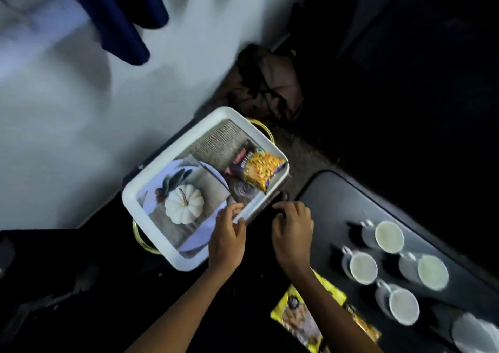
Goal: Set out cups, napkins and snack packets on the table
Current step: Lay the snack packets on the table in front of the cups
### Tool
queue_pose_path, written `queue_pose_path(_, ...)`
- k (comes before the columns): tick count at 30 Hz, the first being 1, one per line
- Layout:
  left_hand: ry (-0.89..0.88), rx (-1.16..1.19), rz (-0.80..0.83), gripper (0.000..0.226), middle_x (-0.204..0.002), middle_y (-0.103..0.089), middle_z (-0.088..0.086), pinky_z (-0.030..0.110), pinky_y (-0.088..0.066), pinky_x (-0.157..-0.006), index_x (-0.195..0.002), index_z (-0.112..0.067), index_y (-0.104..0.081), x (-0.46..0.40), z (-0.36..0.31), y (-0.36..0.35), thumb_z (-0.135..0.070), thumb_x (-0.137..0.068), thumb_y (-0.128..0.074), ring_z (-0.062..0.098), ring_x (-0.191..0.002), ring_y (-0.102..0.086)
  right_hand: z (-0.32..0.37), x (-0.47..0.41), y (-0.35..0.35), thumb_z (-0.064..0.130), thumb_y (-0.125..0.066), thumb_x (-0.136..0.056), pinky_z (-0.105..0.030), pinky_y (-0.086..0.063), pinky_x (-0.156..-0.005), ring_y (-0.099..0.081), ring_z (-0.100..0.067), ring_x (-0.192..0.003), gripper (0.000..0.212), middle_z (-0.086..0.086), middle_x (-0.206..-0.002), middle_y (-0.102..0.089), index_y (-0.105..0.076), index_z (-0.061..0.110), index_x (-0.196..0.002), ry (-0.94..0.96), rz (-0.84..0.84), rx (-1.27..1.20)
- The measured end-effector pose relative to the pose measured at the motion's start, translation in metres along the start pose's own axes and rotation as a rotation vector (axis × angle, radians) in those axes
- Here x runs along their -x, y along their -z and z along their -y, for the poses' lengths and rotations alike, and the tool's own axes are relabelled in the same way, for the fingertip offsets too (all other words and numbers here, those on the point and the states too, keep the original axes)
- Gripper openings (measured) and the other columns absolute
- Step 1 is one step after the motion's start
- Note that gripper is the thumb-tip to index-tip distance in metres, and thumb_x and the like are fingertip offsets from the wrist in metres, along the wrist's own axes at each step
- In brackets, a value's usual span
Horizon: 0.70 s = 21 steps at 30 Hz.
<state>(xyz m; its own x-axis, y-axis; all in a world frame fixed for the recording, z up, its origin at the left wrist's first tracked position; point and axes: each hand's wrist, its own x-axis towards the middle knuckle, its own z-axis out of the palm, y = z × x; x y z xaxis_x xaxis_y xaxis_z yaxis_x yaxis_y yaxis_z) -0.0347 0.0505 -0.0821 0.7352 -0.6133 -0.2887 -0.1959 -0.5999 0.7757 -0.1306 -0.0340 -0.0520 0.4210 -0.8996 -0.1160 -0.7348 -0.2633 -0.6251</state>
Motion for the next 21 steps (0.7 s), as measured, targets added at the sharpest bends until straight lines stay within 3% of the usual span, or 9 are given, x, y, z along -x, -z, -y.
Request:
queue_pose_path(4, 0.134, 0.104, -0.067, 0.025, -0.110, -0.066, 0.002, 0.027, -0.045, -0.086, -0.112, -0.017, -0.059, -0.031, -0.006, 0.001, -0.007, -0.089, -0.055, 0.018, -0.103, -0.060, 0.035, -0.056, -0.014, 0.021, -0.058, -0.085, -0.040, -0.034, -0.087, -0.044, -0.028, -0.110, 0.029, -0.006, -0.118, -0.054, -0.059, 0.016, -0.113, 0.091, 0.041, 0.127)
queue_pose_path(8, 0.469, 0.455, -0.042, 0.021, -0.110, -0.065, 0.022, 0.044, -0.050, -0.090, -0.110, -0.006, -0.059, -0.071, -0.012, -0.003, -0.005, -0.092, -0.050, 0.038, -0.103, -0.062, 0.053, -0.100, -0.033, 0.037, -0.052, -0.087, -0.047, -0.026, -0.107, -0.027, -0.028, -0.134, 0.054, -0.005, -0.150, -0.029, -0.039, 0.019, -0.136, 0.095, 0.160, 0.257)
queue_pose_path(9, 0.545, 0.517, -0.003, 0.020, -0.109, -0.064, 0.028, 0.043, -0.050, -0.087, -0.108, -0.002, -0.059, -0.079, -0.015, -0.004, -0.006, -0.092, -0.047, 0.041, -0.100, -0.062, 0.054, -0.106, -0.037, 0.038, -0.051, -0.087, -0.049, -0.024, -0.110, -0.022, -0.028, -0.138, 0.058, -0.004, -0.154, -0.021, -0.033, 0.020, -0.140, 0.084, 0.197, 0.283)
queue_pose_path(12, 0.637, 0.649, 0.055, 0.018, -0.097, -0.061, 0.035, 0.042, -0.049, -0.074, -0.087, 0.000, -0.061, -0.098, -0.021, -0.002, -0.005, -0.093, -0.044, 0.033, -0.087, -0.058, 0.053, -0.114, -0.049, 0.039, -0.050, -0.088, -0.048, -0.015, -0.116, -0.010, -0.027, -0.144, 0.068, -0.003, -0.159, -0.008, -0.021, 0.022, -0.147, 0.032, 0.289, 0.308)
queue_pose_path(14, 0.632, 0.683, 0.085, 0.020, -0.099, -0.062, 0.029, 0.049, -0.050, -0.088, -0.088, -0.002, -0.061, -0.103, -0.026, 0.002, -0.005, -0.095, -0.043, 0.033, -0.092, -0.059, 0.047, -0.112, -0.053, 0.041, -0.050, -0.089, -0.046, -0.014, -0.117, -0.009, -0.024, -0.145, 0.071, -0.001, -0.158, -0.013, -0.016, 0.023, -0.149, 0.024, 0.338, 0.334)
queue_pose_path(15, 0.633, 0.669, 0.100, 0.021, -0.103, -0.063, 0.029, 0.046, -0.048, -0.090, -0.094, 0.001, -0.061, -0.104, -0.029, 0.007, -0.007, -0.096, -0.042, 0.034, -0.095, -0.061, 0.044, -0.111, -0.055, 0.040, -0.051, -0.089, -0.045, -0.015, -0.116, -0.012, -0.023, -0.145, 0.071, 0.000, -0.157, -0.018, -0.016, 0.022, -0.149, 0.040, 0.340, 0.354)
queue_pose_path(19, 0.627, 0.631, 0.143, 0.029, -0.106, -0.065, 0.021, 0.032, -0.049, -0.077, -0.108, 0.004, -0.060, -0.109, -0.038, 0.017, -0.015, -0.099, -0.040, 0.031, -0.099, -0.064, 0.044, -0.110, -0.055, 0.032, -0.062, -0.082, -0.043, -0.024, -0.109, -0.030, -0.025, -0.136, 0.071, 0.000, -0.148, -0.038, -0.029, 0.021, -0.145, 0.053, 0.267, 0.311)
queue_pose_path(21, 0.639, 0.677, 0.219, 0.026, -0.093, -0.065, 0.013, 0.022, -0.050, -0.063, -0.099, -0.005, -0.061, -0.109, -0.044, 0.023, -0.020, -0.100, -0.039, 0.017, -0.078, -0.068, 0.045, -0.108, -0.053, 0.027, -0.064, -0.081, -0.039, -0.026, -0.105, -0.036, -0.024, -0.132, 0.069, 0.000, -0.143, -0.045, -0.033, 0.022, -0.143, 0.055, 0.242, 0.306)
